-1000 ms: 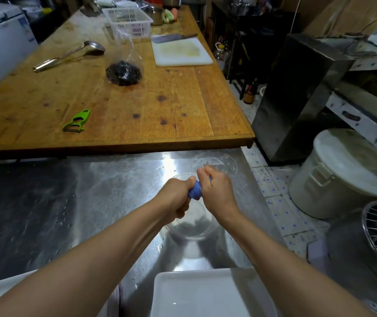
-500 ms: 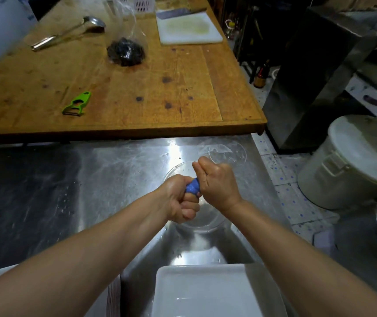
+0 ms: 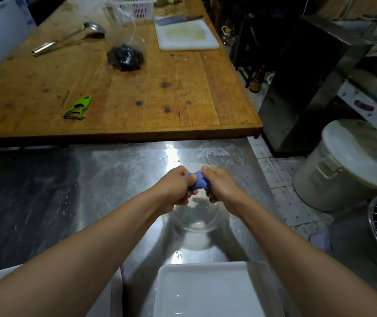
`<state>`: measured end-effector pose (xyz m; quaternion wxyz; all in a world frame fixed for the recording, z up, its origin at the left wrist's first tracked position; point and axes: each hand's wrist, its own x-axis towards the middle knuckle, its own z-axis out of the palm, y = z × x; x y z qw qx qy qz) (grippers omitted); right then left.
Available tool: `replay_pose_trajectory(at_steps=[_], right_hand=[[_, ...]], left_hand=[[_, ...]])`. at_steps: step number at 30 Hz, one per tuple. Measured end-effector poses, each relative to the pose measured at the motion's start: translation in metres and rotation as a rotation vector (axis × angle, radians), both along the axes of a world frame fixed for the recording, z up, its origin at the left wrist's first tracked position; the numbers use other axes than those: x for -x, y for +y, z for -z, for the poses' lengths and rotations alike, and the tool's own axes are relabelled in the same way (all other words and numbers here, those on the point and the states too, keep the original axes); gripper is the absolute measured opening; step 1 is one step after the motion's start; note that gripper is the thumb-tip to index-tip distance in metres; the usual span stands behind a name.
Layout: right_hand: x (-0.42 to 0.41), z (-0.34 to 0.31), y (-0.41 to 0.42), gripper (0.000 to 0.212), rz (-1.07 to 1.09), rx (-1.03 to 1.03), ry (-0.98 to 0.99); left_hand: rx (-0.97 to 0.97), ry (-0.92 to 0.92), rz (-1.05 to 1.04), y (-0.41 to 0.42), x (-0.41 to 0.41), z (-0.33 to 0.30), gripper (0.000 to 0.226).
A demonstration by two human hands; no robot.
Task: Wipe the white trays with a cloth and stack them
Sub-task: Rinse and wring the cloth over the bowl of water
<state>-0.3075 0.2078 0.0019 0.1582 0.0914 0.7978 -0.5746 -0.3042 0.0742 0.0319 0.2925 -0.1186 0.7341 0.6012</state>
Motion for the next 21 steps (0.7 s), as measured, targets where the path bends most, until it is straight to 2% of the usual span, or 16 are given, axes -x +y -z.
replay_pose_trajectory(at_steps=[2, 4, 7, 9, 10, 13, 17, 21], right_hand=[[-0.002, -0.010, 0.005, 0.040, 0.099, 0.334, -0.348], [-0.002, -0.018, 0.008, 0.041, 0.144, 0.509, -0.544], [-0.006, -0.027, 0.006, 0.033, 0.073, 0.485, -0.621], [-0.010, -0.030, 0.003, 0.031, 0.022, 0.390, -0.580], [-0.012, -0.031, 0.001, 0.033, 0.014, 0.315, -0.535], [-0.013, -0.031, -0.011, 0.044, 0.083, 0.069, -0.276], [-0.009, -0.030, -0.019, 0.041, 0.154, -0.054, 0.096], [-0.012, -0.024, -0.023, 0.043, 0.137, -0.158, 0.298]], left_hand=[[0.236, 0.303, 0.136, -0.002, -0.005, 0.000, 0.011], [0.417, 0.609, 0.319, -0.003, -0.013, 0.000, 0.012], [0.667, 0.963, 0.543, -0.002, -0.024, 0.003, 0.022], [0.780, 1.091, 0.623, -0.004, -0.026, 0.006, 0.024], [0.775, 1.107, 0.639, -0.006, -0.025, 0.007, 0.021], [0.557, 0.980, 0.515, -0.006, -0.026, 0.005, 0.013], [0.083, 0.532, 0.172, -0.003, -0.026, 0.000, 0.021], [-0.357, 0.107, -0.110, 0.004, -0.024, -0.002, 0.031]])
